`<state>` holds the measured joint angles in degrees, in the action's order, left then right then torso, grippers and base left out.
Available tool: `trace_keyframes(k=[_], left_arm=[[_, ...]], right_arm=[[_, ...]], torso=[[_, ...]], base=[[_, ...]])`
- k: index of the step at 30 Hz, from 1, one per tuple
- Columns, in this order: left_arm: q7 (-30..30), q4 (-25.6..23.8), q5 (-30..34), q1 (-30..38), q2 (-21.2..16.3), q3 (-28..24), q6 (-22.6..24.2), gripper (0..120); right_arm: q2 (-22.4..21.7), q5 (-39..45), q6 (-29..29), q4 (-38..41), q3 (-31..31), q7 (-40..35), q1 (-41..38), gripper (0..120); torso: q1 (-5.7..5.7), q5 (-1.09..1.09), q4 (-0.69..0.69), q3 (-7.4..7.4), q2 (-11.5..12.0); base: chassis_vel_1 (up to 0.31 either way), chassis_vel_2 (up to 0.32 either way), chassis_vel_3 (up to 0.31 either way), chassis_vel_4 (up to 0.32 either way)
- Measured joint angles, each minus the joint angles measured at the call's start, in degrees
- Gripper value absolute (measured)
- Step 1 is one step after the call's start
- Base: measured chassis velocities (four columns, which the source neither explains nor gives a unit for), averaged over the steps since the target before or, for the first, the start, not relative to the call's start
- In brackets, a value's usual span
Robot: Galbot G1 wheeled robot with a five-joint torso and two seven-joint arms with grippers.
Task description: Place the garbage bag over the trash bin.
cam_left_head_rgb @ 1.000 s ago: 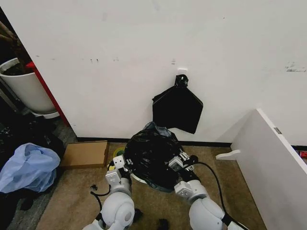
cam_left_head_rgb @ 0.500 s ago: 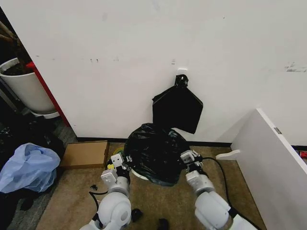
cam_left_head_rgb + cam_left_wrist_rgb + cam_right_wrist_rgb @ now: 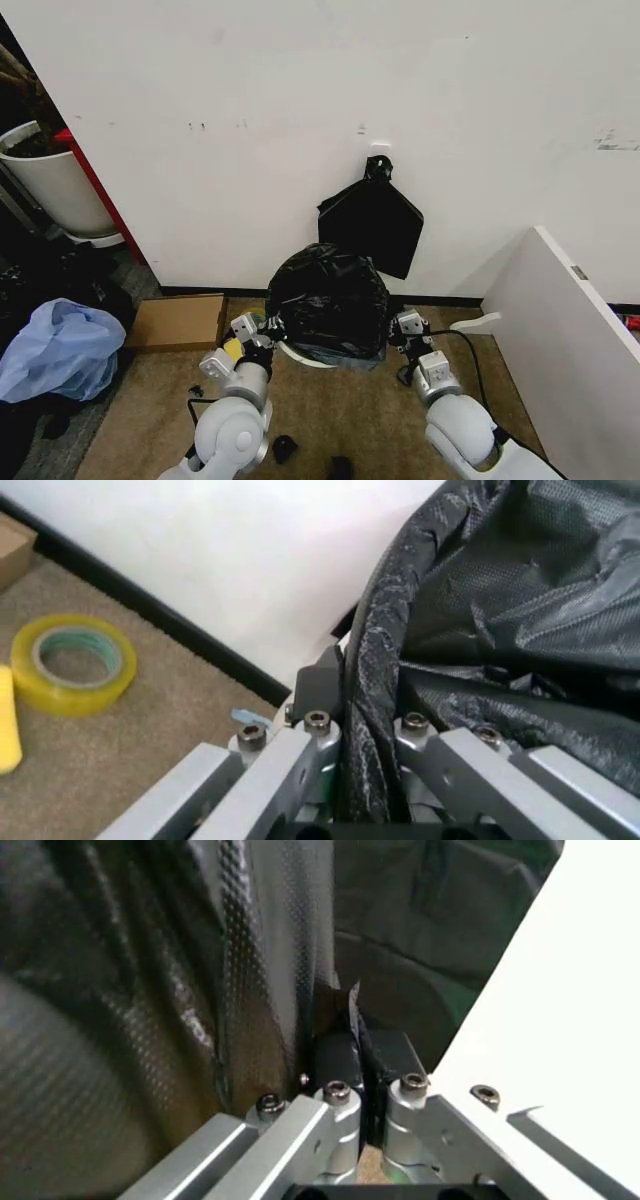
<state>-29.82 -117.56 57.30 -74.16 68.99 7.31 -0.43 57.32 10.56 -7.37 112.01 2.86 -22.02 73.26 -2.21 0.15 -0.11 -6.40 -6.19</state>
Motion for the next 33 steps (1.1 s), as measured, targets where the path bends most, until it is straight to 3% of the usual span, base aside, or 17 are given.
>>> trace_keyframes(k=[7,11,17,19,23,27,31,33], left_arm=[[-4.0,0.23,1.92,0.59,0.31,0.21,0.78,1],[-5.34,0.24,1.98,0.84,0.47,0.31,1.23,1],[-7.36,1.43,2.36,1.12,0.33,0.74,2.05,1],[-7.61,1.55,2.4,1.13,0.32,0.8,2.07,1],[-8.37,1.73,3.39,1.15,0.22,1.19,2.11,1],[-8.41,1.73,4.19,1.58,0.01,1.26,2.06,1],[-8.74,2.38,4.8,2.46,0.38,1.54,1.6,1],[-8.94,2.6,4.82,2.61,0.47,1.67,1.54,1]], right_arm=[[0.4,-0.32,0.71,1.44,-1.11,0.85,2.19,0],[0.82,0.6,0.91,2.08,-1.15,0.22,2.72,10],[1.21,0.38,3.25,1.93,0.35,-1.81,3.69,36],[1.17,0.42,3.21,1.97,0.48,-2.01,3.75,40],[0.9,1.1,0.02,2.97,1.6,-3.27,4.66,57],[0.66,6.89,-1.91,4.28,3.12,-4.49,6.8,70],[0.66,25.88,-5.16,8.33,7.44,-6.02,10.4,87],[0.63,28.62,-5.23,8.7,8.31,-5.93,10.81,90]], torso=[[0.0,0.0,0.01,0.0,0.0],[0.0,0.0,0.01,0.0,0.0],[0.0,0.0,0.0,0.0,0.0],[0.0,0.0,0.0,0.0,0.0],[0.0,0.0,0.01,0.0,0.0],[0.0,0.0,0.0,0.0,0.0],[0.0,0.0,0.0,0.0,0.0],[0.0,0.0,0.0,0.0,0.0]], base=[[0.0,0.0,0.0,0.0],[0.0,0.0,0.0,0.0],[0.0,0.0,0.0,0.0],[0.0,0.0,0.0,0.0],[0.0,0.0,0.0,0.0],[0.0,0.0,0.0,0.0],[0.0,0.0,0.0,0.0],[0.0,0.0,0.0,0.0]])
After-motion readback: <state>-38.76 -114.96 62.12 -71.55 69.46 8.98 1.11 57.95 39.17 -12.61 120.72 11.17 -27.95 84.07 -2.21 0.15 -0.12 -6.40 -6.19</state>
